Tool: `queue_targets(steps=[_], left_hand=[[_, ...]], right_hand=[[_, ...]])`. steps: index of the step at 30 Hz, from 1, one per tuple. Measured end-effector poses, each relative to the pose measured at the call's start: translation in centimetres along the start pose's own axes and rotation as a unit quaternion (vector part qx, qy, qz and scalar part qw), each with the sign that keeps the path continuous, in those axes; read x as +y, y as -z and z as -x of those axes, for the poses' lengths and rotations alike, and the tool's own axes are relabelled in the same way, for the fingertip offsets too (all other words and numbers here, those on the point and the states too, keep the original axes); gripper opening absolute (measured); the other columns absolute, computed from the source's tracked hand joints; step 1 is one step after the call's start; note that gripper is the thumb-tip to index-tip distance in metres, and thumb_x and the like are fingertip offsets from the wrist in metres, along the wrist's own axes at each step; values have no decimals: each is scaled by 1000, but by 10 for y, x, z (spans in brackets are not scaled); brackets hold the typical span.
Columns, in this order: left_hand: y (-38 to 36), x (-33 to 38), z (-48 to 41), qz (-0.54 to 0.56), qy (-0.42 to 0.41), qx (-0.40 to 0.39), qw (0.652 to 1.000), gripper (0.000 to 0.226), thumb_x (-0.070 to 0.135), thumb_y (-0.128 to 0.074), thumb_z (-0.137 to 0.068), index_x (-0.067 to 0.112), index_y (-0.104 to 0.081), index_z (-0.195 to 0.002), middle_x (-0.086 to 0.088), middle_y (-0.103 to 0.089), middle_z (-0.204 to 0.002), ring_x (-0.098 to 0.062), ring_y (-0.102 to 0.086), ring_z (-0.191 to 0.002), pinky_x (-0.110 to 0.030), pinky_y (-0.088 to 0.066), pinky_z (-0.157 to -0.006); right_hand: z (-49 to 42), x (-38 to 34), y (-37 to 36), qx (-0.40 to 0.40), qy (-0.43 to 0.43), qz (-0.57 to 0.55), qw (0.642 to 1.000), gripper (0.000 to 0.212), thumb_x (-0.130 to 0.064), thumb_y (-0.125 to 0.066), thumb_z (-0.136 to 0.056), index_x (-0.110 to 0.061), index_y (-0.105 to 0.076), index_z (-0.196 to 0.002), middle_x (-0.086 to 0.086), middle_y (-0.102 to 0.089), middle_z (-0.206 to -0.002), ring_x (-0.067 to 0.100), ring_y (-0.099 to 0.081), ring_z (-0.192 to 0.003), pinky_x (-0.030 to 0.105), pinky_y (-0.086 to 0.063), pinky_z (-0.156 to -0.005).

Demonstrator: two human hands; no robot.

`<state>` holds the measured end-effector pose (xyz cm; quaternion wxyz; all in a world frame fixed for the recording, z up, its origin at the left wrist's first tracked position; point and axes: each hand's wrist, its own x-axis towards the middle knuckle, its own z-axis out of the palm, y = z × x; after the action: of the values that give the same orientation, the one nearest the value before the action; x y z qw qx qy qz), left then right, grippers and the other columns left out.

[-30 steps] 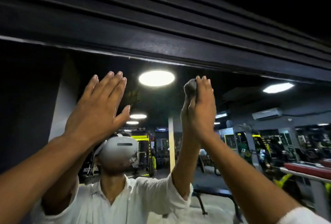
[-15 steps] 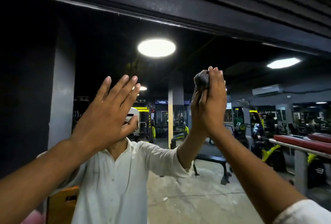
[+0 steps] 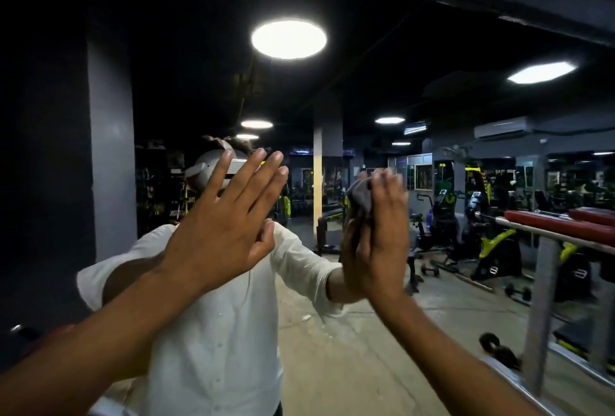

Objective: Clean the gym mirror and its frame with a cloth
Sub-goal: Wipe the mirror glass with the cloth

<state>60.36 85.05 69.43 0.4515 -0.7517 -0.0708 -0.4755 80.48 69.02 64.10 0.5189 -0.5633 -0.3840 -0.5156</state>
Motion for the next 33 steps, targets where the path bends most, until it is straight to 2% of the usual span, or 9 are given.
queue_targets(steps=[5,10,12,16,18,22,25,30,33], left_hand=[[1,3,5,15,13,21,1000,70,35,-34,-107,4,-20,-168,-18,-12,-177,-35,-13,-164,-64,-23,-127],[1,2,19,24,9,5,1000,73,37,-41,-104,5,-25,-167,-16,-16,-177,-34,-17,-164,-64,-28,-125],[6,-9,29,17,9,-1,1000,74,38,-43,-104,6,-25,-168,-15,-17,-177,-33,-18,-163,-64,-28,-125],[21,-61,37,-11,27,-7,1000,74,46,-36,-106,8,-22,-169,-14,-14,-177,-33,-17,-164,-63,-22,-128],[28,-97,30,-22,63,6,998,75,48,-35,-106,7,-23,-168,-15,-16,-177,-33,-18,-163,-61,-18,-130],[41,-169,13,-25,145,18,989,79,51,-32,-105,5,-22,-168,-17,-16,-177,-32,-14,-164,-59,-13,-131],[40,-190,11,-37,112,15,993,79,54,-29,-105,8,-19,-169,-14,-12,-178,-29,-10,-165,-59,-11,-131],[42,-200,14,-17,75,41,996,77,51,-34,-104,10,-24,-168,-13,-19,-177,-30,-20,-163,-54,-17,-130],[51,-232,15,-14,66,42,997,77,52,-38,-101,15,-28,-168,-12,-21,-176,-33,-25,-160,-51,-19,-127]], right_hand=[[27,-16,5,-160,256,16,953,83,11,-71,-88,-9,-38,-161,11,-27,-172,27,-20,-161,54,-21,-129],[-45,-34,-6,-7,15,-49,999,61,-13,-46,-104,-11,-33,-163,7,-25,-173,19,-13,-162,55,-17,-130],[-38,-64,-19,-36,61,-53,996,65,-4,-51,-102,-10,-32,-164,9,-23,-173,23,-12,-163,54,-17,-130],[-36,-85,-27,-137,308,-9,941,76,6,-64,-93,-10,-36,-162,12,-27,-171,26,-16,-162,45,-12,-133],[-78,-79,-28,-95,248,-3,964,75,3,-63,-94,-14,-36,-162,8,-27,-172,23,-15,-162,46,-10,-133],[-154,-98,-37,62,-1,-43,997,61,-8,-42,-101,-11,-37,-162,9,-31,-171,24,-16,-162,50,-12,-131],[-134,-160,-70,53,42,-60,996,69,6,-50,-97,-11,-36,-162,8,-27,-172,23,-13,-162,49,-10,-132],[-83,-190,-76,-103,296,-26,949,77,1,-58,-89,-10,-36,-162,12,-26,-172,26,-15,-162,43,-9,-133],[-133,-160,-64,-7,173,-36,984,66,0,-56,-96,-17,-43,-159,1,-30,-170,18,-17,-161,39,-8,-133]])
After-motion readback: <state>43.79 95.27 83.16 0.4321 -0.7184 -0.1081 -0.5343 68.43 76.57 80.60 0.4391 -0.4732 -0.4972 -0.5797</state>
